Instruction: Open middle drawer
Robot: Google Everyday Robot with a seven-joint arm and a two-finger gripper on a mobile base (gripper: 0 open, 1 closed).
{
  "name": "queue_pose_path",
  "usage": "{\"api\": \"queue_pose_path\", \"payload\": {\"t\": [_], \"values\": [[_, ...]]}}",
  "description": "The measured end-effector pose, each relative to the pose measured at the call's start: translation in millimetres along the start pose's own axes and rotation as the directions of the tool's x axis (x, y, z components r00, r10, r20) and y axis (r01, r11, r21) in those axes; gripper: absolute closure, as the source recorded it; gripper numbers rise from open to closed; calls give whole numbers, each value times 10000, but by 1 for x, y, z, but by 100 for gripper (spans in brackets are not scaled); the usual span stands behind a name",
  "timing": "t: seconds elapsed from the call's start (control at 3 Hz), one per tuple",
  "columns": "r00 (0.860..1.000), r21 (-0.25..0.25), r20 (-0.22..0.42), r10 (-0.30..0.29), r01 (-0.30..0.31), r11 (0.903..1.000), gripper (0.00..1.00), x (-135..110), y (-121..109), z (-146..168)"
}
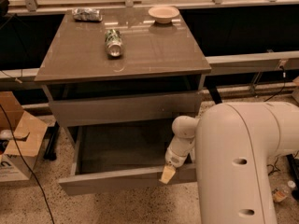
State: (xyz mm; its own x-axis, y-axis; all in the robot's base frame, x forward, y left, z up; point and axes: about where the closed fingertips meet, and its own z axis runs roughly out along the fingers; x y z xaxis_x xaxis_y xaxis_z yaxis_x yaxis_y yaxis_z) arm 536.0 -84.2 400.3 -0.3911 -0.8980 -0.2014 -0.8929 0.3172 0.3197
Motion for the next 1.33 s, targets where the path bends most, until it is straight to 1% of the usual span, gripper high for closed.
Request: {"api": "queue_pose_path", "payload": {"t": [0.33, 0.67, 1.0, 1.33], "values": [[9999, -49, 8, 131, -131, 9999, 25, 5, 8, 1], [9978, -196, 90, 653, -651, 9977, 2, 24, 34, 12], [9978, -196, 90, 653, -651, 9977, 0, 22, 32, 11], [9945, -299, 209, 1031, -1025, 9943, 0, 36, 49, 17]]}}
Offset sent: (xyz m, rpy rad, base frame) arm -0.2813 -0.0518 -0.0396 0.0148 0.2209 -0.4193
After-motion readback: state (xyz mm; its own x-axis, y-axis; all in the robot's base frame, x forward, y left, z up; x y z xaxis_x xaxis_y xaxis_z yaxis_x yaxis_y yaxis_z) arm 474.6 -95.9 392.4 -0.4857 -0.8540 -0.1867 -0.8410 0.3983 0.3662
